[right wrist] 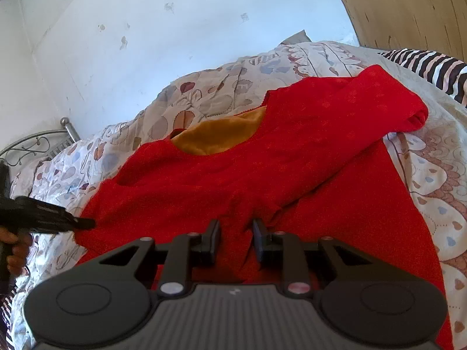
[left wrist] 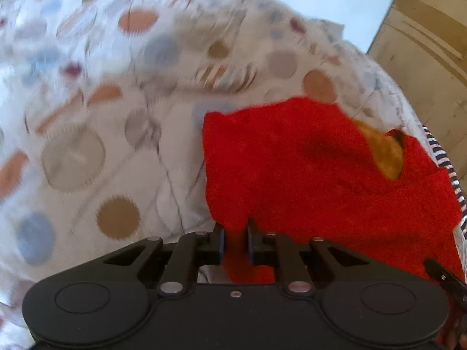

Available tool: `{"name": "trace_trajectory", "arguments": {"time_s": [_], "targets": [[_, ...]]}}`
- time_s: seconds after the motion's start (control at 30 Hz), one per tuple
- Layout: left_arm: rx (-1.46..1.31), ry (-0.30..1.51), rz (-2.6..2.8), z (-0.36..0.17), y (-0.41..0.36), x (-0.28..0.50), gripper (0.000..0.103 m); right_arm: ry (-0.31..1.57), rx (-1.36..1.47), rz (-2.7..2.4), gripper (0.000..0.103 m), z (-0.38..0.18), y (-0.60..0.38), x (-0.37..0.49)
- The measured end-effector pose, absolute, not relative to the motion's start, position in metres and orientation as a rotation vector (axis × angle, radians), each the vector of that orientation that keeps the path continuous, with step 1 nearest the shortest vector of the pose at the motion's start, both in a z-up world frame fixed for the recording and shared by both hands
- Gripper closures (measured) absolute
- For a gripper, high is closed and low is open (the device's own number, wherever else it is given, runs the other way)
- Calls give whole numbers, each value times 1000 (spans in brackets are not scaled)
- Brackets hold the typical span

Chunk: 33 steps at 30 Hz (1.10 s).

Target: Fold small clothes

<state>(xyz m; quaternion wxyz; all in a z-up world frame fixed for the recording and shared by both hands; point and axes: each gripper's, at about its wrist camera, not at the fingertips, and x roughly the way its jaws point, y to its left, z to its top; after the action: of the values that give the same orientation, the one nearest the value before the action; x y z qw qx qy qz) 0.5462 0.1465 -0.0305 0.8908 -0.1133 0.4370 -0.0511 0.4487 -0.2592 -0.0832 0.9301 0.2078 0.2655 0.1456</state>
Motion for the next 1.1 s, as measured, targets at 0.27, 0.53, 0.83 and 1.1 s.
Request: {"name": "trace_trajectory", "arguments": {"time_s": [0.27,0.53,0.83,1.1], "targets": [[-261,852,-96,-31,146,521,42,528,455,320,32,-70,-269,438],[-214,736,-126,-24,136,425,3,520,304,266,0,-51,-293,349],[-197,761,-106,-34,122,308,1,605,209,136,0,-66,-328,233],[-188,781,-80,-27,109,245,1,590,-73,121,0,-63,-308,165]]}}
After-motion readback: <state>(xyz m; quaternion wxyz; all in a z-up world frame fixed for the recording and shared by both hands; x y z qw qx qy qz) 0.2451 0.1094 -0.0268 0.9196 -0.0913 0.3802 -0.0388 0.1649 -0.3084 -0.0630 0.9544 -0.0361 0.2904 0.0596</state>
